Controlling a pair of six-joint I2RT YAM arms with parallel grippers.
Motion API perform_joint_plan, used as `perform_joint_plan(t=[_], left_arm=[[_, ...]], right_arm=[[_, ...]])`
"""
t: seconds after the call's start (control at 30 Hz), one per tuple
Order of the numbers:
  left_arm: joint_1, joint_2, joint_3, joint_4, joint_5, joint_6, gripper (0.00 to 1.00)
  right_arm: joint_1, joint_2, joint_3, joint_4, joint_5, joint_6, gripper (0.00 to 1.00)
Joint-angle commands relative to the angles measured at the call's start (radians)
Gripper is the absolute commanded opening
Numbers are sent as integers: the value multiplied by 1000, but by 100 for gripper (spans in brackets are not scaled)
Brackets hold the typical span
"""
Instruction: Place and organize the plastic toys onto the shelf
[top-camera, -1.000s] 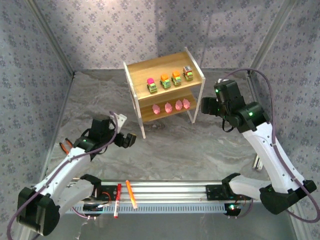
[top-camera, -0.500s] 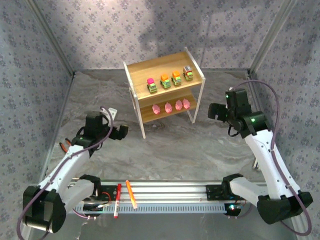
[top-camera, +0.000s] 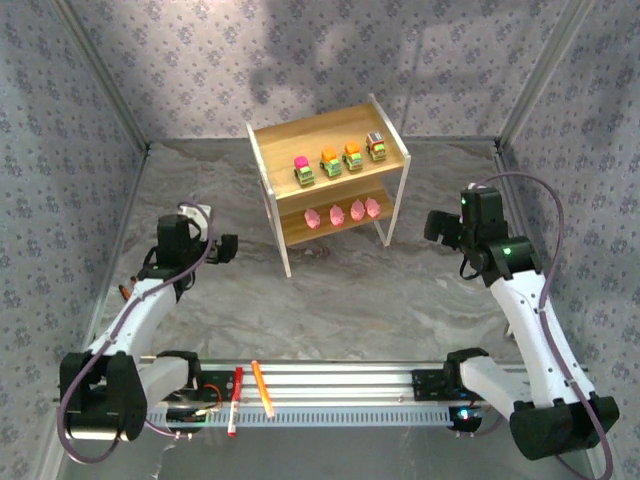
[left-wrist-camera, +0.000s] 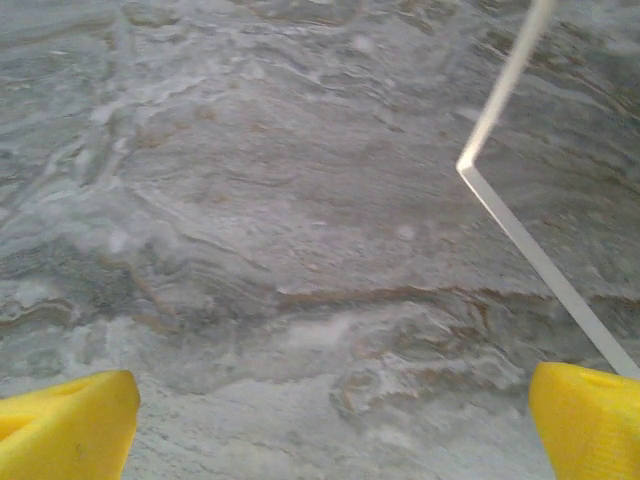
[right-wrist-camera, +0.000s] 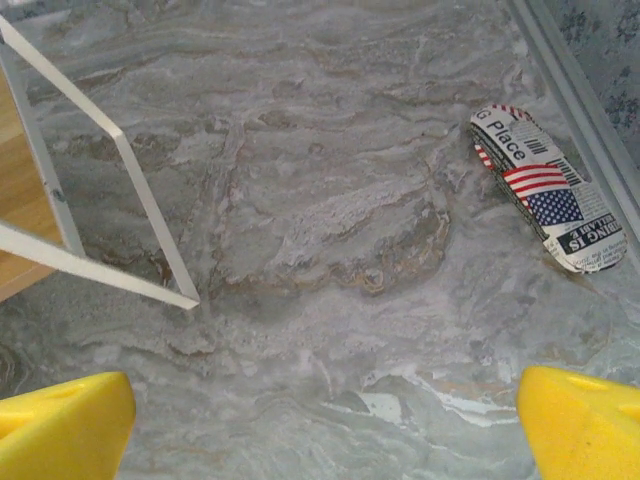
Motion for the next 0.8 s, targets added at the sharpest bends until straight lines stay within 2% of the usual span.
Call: perform_joint_plan(t=[0.0,0.27,0.5,0.77], left_arm=[[22,18,23,107,-33,-40,100],[29,93,18,200,-66,-75,100],[31,150,-22,331,-81,-80,100],[31,221,-57,461,-85,-46,100]], right_arm=[[-21,-34,-50,70,22,-16,100],[-50,-97,-168,188,108,-41,100],[-115,-120,-240,319,92,-54,100],[-111,-78,-311,423,90,-94,100]])
